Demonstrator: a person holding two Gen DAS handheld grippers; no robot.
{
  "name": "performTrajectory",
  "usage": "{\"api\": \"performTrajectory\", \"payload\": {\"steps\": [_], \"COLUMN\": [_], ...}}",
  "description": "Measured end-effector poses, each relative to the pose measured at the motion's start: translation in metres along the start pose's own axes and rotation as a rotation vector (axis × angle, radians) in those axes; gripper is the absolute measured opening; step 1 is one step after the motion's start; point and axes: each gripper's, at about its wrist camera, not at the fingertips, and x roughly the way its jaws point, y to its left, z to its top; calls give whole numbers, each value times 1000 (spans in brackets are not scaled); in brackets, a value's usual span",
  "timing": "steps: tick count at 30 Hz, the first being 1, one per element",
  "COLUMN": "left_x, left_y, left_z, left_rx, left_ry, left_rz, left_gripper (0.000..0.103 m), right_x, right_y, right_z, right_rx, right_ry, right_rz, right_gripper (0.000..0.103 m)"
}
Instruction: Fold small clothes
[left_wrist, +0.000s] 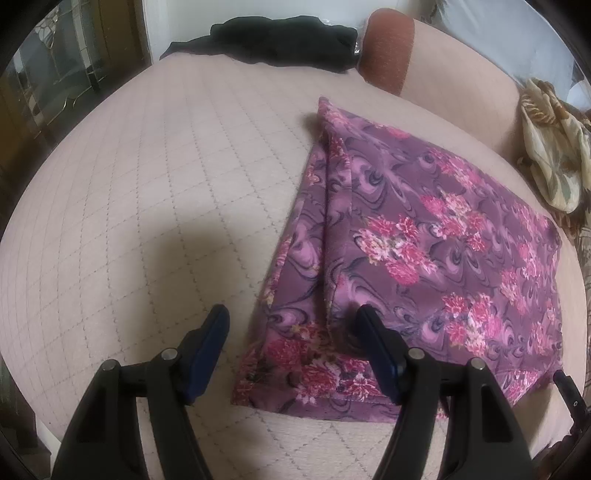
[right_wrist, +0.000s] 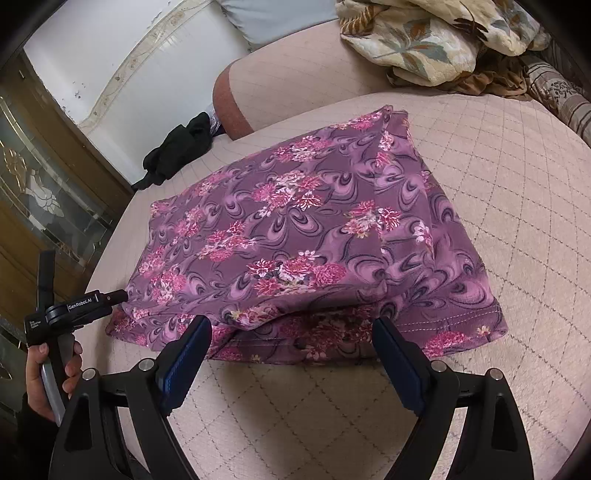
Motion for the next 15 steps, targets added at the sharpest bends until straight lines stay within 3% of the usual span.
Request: {"api": "performTrajectory", "payload": {"steps": [15], "left_x": [-1], "left_y": [-2], "left_z": [-1], "left_rx": [-2], "left_ry": [0], "left_rz": [1], "left_gripper": [70], "right_x": [0], "right_y": [1], "right_z": [0], "right_rx": [-8], "right_ry": [-1], "right_rz": [-1], "right_gripper": [92]}}
